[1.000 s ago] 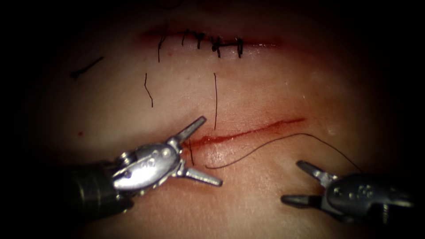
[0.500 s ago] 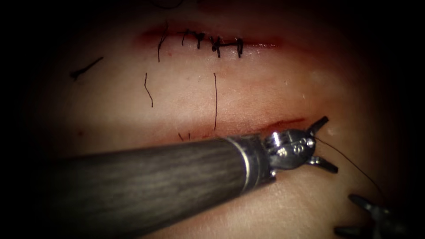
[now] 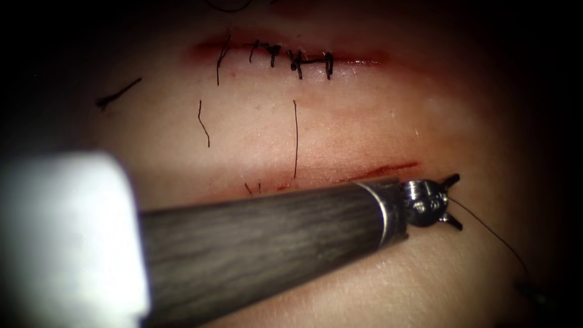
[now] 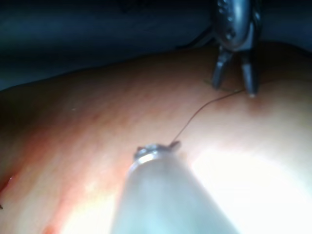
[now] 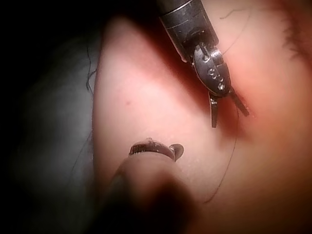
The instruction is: Wound Closure
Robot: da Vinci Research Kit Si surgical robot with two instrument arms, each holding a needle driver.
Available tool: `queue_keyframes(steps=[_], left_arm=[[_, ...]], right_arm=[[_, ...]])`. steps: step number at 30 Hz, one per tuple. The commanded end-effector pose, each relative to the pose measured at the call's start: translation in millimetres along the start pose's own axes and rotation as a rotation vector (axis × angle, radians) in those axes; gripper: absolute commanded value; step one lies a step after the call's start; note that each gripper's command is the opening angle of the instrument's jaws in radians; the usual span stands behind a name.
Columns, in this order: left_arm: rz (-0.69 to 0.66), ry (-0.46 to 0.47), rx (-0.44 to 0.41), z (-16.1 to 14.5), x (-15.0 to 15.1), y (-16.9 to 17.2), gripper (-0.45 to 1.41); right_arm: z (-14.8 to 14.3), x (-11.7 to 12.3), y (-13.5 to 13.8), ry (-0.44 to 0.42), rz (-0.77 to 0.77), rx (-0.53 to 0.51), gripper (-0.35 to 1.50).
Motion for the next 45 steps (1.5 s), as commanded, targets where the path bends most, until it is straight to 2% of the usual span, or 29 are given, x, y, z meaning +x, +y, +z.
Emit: queue_keyframes(steps=[1, 8, 20, 31, 35, 37, 40, 41, 45], left_arm=[[0.013, -0.012, -0.004, 1.2, 0.1, 0.1, 0.72], [0.063, -0.056, -0.013, 4.5, 0.9, 0.7, 0.67], [0.107, -0.084, -0.043, 7.1, 1.0, 0.8, 0.56], [0.129, -0.119, -0.107, 9.8, -0.3, 1.5, 0.39], [0.128, -0.117, -0.113, 10.1, -0.1, 1.1, 0.14], [0.122, -0.114, -0.115, 10.3, 0.0, 0.9, 0.07], [0.111, -0.112, -0.117, 10.5, 0.2, 0.7, -0.22], [0.106, -0.111, -0.117, 10.5, 0.3, 0.6, -0.42], [0.096, -0.082, -0.113, 9.5, 0.4, 0.1, -0.45]], right_arm=[[0.9, 0.0, -1.3, 0.004, 0.001, 0.010, 1.48], [1.2, 0.0, -1.7, 0.006, 0.001, 0.013, 1.48], [1.8, 0.1, -2.3, 0.007, 0.001, 0.018, 1.48], [2.0, 0.4, -2.9, 0.009, 0.001, 0.025, 1.48], [2.1, 0.5, -3.0, 0.010, 0.002, 0.027, 1.48], [2.1, 0.5, -3.1, 0.010, 0.002, 0.027, 1.48], [2.0, 0.5, -3.1, 0.011, 0.001, 0.027, 1.48], [2.0, 0.4, -3.2, 0.011, 0.001, 0.027, 1.48], [1.7, 0.2, -3.2, 0.012, -0.001, 0.027, 1.48]])
